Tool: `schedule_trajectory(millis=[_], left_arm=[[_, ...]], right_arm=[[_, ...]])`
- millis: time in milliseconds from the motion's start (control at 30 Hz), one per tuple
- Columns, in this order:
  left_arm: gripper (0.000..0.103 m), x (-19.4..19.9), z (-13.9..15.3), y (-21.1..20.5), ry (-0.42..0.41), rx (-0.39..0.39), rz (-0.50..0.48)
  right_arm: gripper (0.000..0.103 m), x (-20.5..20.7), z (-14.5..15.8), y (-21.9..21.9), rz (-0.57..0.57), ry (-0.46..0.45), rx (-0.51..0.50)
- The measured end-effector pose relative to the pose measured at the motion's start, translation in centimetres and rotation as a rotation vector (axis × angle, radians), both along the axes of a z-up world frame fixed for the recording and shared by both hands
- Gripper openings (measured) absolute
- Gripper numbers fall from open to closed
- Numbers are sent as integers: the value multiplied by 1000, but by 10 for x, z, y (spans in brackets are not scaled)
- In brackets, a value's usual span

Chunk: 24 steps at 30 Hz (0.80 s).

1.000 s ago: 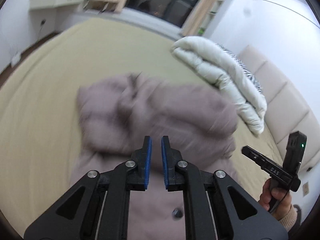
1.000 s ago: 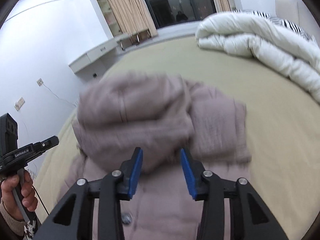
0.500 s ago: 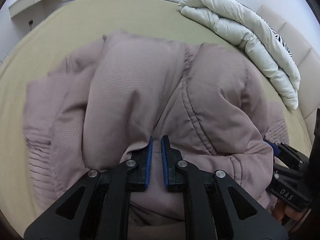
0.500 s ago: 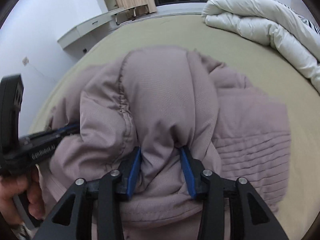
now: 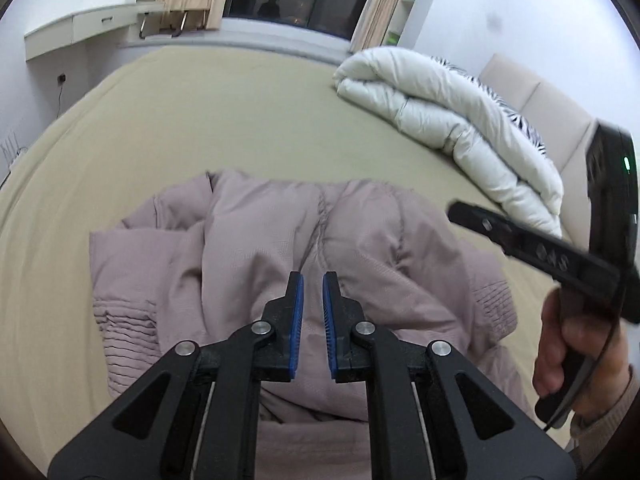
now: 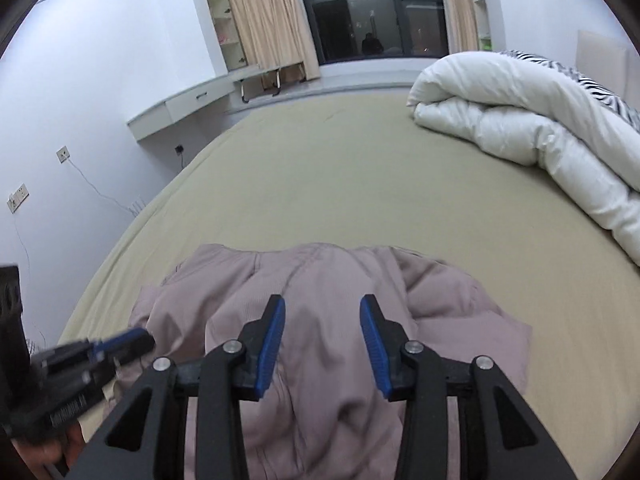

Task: Fold large clothes

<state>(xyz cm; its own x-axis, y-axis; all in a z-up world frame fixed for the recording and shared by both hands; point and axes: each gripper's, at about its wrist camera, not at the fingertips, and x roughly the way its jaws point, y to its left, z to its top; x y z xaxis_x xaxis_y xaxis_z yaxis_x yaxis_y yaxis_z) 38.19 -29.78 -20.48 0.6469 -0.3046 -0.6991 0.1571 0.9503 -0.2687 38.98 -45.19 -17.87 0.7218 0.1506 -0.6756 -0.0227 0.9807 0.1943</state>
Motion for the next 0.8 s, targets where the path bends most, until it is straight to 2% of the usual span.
schedule_trajectory(millis=[67, 133, 167, 233, 333, 400, 500, 567, 600, 667, 767, 800], left_arm=[[9, 15, -25, 2, 77, 5, 26], [9, 29, -50, 6, 156, -7, 31], [9, 33, -62, 10, 171, -28, 27], [9, 36, -72, 11, 172, -30, 14], [9, 34, -67, 11, 178, -41, 14], [9, 28, -55, 14, 149, -69, 29], [9, 8, -32, 27, 59, -90, 54], [9, -9, -16, 31, 11, -98, 68], [9, -13, -15, 32, -2, -90, 76], [9, -17, -18, 33, 19, -83, 84], [9, -29, -25, 47, 65, -119, 96], [9, -34, -25, 49, 63, -118, 96]], right_arm=[[43, 27, -24, 5, -3, 75, -17], [43, 44, -62, 9, -3, 173, -28], [43, 47, -79, 13, -6, 189, -57], [43, 44, -93, 17, -10, 158, -108], [43, 42, -90, 19, 2, 179, -124], [43, 35, -73, 14, -13, 187, -110], [43, -6, -32, 6, -6, 70, -8], [42, -38, -16, 16, 49, -1, 2], [42, -46, -15, 24, 82, -6, -11], [43, -53, -30, 46, 144, 30, -70], [44, -44, -89, 71, 182, 176, -188], [45, -43, -101, 73, 188, 171, -204]])
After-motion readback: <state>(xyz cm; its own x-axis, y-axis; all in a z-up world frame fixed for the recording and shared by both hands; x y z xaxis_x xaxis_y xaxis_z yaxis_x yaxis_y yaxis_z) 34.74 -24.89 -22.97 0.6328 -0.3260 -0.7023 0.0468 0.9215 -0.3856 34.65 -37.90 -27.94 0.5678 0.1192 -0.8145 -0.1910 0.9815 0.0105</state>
